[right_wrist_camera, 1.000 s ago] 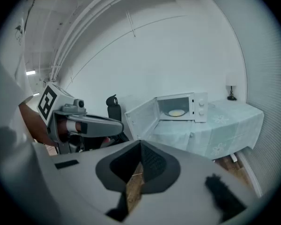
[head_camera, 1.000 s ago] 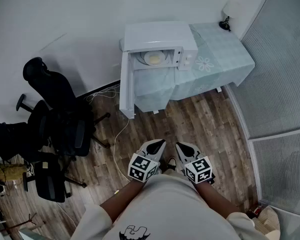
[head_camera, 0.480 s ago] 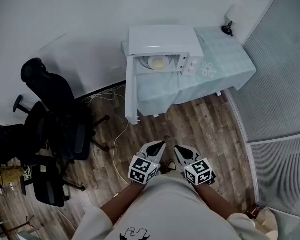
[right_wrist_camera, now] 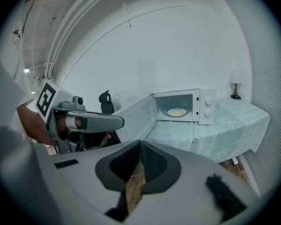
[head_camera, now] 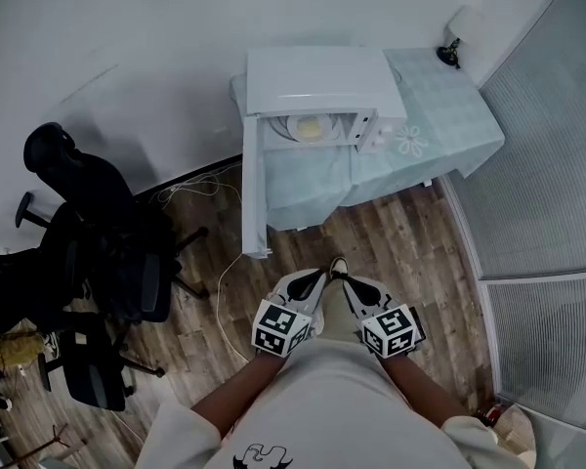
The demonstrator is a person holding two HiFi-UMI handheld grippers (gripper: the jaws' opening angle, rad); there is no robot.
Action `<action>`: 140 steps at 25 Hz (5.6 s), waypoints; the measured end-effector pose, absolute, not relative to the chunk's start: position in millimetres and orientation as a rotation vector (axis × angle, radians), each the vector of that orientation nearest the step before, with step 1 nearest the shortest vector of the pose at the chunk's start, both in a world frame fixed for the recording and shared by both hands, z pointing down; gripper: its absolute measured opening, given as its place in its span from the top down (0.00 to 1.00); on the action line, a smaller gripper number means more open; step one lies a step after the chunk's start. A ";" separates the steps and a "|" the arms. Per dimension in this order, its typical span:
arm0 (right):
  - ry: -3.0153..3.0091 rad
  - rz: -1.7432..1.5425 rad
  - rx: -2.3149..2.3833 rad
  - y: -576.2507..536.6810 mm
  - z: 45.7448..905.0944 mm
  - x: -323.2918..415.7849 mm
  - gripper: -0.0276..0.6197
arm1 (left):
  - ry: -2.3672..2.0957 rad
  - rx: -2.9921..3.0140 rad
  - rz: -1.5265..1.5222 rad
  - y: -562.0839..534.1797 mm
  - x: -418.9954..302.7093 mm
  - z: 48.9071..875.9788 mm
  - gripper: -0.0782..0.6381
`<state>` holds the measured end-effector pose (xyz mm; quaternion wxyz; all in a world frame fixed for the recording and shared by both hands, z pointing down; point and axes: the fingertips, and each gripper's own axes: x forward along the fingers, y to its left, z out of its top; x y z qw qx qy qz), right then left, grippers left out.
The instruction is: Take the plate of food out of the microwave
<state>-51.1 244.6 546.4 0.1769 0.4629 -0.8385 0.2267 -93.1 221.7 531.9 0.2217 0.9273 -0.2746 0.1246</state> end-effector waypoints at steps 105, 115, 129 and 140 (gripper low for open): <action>-2.273 2.441 1.303 -155.4 709.8 19.3 0.93 | -1.161 2.327 0.527 -127.7 -56.7 645.6 0.89; -2.246 2.404 1.062 -95.2 659.1 41.4 0.93 | -1.107 2.431 0.455 -85.8 -53.2 600.5 0.89; -2.365 2.403 0.879 -35.4 566.8 67.3 0.93 | -1.106 2.525 0.366 -62.7 -66.2 545.8 0.89; -2.421 2.433 0.835 -18.0 532.8 79.6 0.93 | -1.103 2.545 0.271 -52.5 -68.4 524.3 0.89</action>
